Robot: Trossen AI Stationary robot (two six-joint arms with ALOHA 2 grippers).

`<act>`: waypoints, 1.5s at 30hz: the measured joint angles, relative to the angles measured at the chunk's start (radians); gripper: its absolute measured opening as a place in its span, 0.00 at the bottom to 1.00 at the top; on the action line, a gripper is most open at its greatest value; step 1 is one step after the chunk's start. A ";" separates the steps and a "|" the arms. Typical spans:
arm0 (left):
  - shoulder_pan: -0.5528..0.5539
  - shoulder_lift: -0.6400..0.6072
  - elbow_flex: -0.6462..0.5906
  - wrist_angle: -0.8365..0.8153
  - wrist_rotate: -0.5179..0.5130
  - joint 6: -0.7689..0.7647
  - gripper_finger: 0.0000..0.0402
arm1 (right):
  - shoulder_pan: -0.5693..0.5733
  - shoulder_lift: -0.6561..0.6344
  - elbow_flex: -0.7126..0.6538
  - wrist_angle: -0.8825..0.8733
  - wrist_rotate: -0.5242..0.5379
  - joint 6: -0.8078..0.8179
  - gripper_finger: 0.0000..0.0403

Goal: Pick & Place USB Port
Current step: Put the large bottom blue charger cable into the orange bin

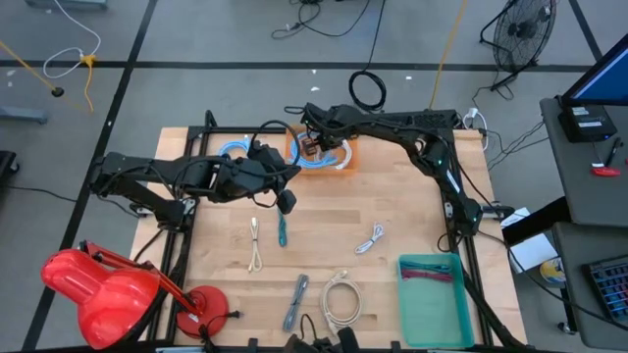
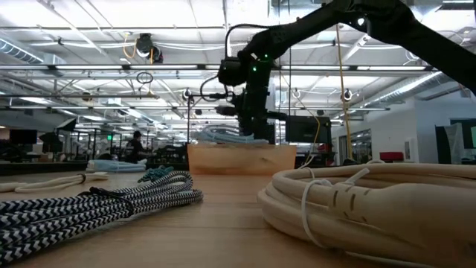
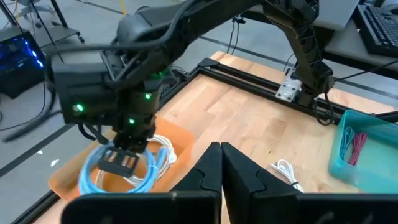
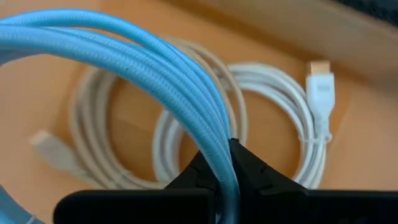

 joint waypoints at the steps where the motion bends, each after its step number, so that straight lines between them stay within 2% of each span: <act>1: 0.000 0.000 0.000 -0.005 0.000 0.000 0.02 | 0.002 0.000 -0.014 0.003 0.003 0.007 0.02; 10: 0.000 0.000 0.000 -0.041 0.000 -0.003 0.07 | 0.009 0.000 -0.036 0.071 -0.020 0.043 0.02; 22: 0.000 0.000 0.000 -0.071 0.002 -0.023 0.01 | 0.009 0.000 -0.036 0.057 -0.008 0.046 0.02; 31: 0.000 0.000 0.000 -0.071 0.003 -0.037 0.07 | 0.003 0.000 -0.036 0.052 -0.012 0.034 0.16; 38: 0.000 0.000 0.000 -0.071 0.003 -0.049 0.07 | 0.004 0.000 -0.036 0.048 -0.025 0.011 0.21; 42: -0.007 0.000 0.000 -0.070 0.003 -0.048 0.04 | 0.002 0.000 -0.036 0.004 -0.023 0.002 0.21; 45: -0.009 0.000 0.000 -0.069 0.003 -0.045 0.01 | -0.004 0.000 -0.036 -0.070 -0.013 0.012 0.16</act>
